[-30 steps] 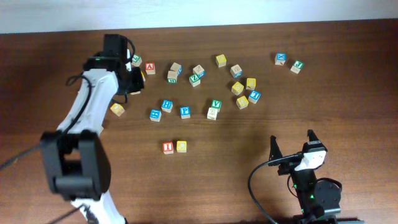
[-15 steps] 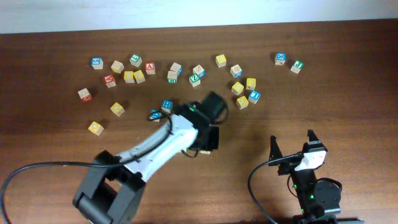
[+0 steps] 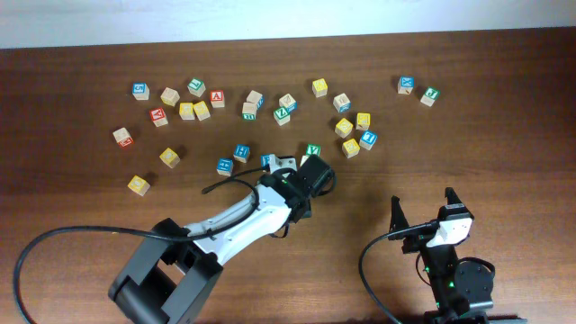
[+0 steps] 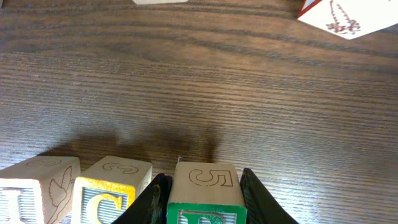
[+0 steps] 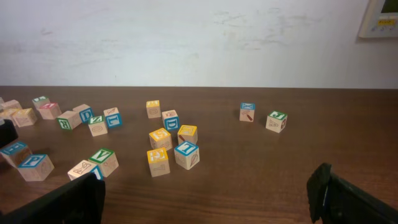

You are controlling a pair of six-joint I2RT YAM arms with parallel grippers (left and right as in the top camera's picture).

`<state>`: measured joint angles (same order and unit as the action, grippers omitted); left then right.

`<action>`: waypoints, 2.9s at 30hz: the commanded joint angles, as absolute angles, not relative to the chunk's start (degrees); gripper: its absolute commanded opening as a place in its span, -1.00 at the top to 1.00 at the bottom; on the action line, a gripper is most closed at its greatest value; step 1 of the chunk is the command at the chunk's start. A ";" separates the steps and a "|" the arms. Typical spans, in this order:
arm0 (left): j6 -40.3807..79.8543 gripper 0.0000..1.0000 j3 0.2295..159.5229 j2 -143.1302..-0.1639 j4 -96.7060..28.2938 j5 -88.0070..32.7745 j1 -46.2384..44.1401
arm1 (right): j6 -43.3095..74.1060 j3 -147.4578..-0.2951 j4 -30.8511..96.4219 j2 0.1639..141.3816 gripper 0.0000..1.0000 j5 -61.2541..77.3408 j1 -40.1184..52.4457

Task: Spell out ICRA
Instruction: 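Place the green R block right of the yellow C, release, then move the left gripper to the red A block and grasp it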

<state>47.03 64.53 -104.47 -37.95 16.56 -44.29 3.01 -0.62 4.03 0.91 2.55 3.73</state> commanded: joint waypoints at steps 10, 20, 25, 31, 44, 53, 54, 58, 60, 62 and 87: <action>47.90 0.34 61.54 -104.14 -37.04 17.61 -44.05 | 3.22 -0.32 4.34 0.47 -0.97 2.31 3.36; 46.39 0.30 67.64 -104.09 -39.92 17.63 -44.03 | 3.20 -0.32 4.34 0.47 -0.97 2.31 3.36; 46.26 0.32 73.63 -103.28 -42.46 18.04 -42.54 | 3.20 -0.32 4.34 0.47 -0.97 2.31 3.36; 30.52 -0.06 89.45 -100.16 -40.84 19.73 -28.64 | 3.20 -0.32 4.34 0.47 -0.97 2.31 3.36; 6.35 -0.38 108.38 -125.80 -29.06 0.91 -8.84 | 3.22 -0.32 4.34 0.47 -0.97 2.31 3.36; 6.39 -0.29 108.27 -134.80 -28.75 5.19 -8.29 | 3.20 -0.32 4.34 0.47 -0.97 2.31 3.36; 6.39 -0.26 108.27 -135.00 -28.80 7.75 -8.29 | 3.22 -0.32 4.34 0.47 -0.97 2.31 3.36; 6.42 -0.28 107.70 -135.17 -29.06 8.82 -8.36 | 3.20 -0.32 4.34 0.47 -0.97 2.31 3.36; 6.85 -0.27 107.70 -135.57 -28.91 7.77 -8.36 | 3.20 -0.32 4.34 0.47 -0.97 2.31 3.36; 7.01 -0.23 107.70 -136.09 -28.82 7.77 -8.36 | 3.20 -0.32 4.34 0.47 -0.97 2.31 3.36; 9.80 0.50 110.37 -108.86 -62.11 -18.20 -12.23 | 3.20 -0.32 4.34 0.47 -0.97 2.31 3.36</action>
<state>9.63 110.10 -113.78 -54.70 -2.66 -9.98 3.05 -0.62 3.97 0.82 2.55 3.73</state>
